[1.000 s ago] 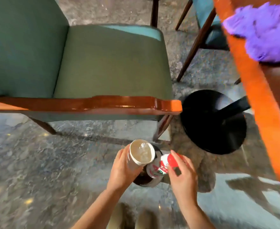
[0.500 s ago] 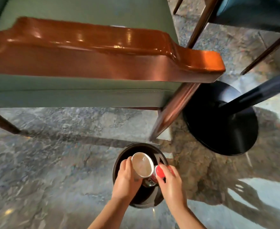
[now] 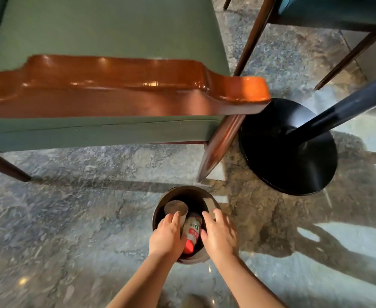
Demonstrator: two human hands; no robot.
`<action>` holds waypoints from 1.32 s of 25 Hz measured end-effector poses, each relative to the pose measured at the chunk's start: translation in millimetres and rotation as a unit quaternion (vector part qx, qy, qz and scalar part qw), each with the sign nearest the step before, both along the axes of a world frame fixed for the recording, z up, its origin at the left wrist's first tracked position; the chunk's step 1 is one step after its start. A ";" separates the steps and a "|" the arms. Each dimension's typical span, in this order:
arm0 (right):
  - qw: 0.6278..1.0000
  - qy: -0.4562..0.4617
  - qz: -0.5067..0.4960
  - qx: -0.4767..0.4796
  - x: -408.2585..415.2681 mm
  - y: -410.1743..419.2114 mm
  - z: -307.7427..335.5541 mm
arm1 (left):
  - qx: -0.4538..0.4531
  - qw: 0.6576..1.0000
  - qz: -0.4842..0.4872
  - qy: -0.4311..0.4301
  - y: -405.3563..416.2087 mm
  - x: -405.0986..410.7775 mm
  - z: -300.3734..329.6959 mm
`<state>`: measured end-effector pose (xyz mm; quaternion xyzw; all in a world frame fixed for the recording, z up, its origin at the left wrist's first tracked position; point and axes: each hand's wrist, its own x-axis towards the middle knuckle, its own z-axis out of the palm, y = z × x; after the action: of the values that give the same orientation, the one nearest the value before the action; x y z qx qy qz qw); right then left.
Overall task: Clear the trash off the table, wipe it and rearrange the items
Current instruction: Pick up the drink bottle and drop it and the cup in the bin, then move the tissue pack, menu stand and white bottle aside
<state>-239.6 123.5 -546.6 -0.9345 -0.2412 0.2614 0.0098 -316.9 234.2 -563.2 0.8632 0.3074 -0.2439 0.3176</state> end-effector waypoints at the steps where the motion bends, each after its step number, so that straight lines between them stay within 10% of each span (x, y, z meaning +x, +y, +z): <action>1: 1.000 0.002 -0.001 0.000 -1.7 3.6 16.7 | 0.015 0.999 -0.040 0.021 3.6 -2.4 18.1; 18: 0.992 -0.117 0.009 0.055 -43.3 -5.2 518.1 | 0.218 0.948 -0.220 -0.075 21.9 -18.6 542.8; 33: 0.965 -0.226 -0.060 0.116 135.4 -172.4 607.5 | 0.290 0.900 -0.185 -0.267 -141.6 142.0 611.3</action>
<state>-104.2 -48.9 60.9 -0.9745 -0.2094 0.0122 0.0792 -174.9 92.6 48.1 0.9911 0.1033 0.0415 0.0724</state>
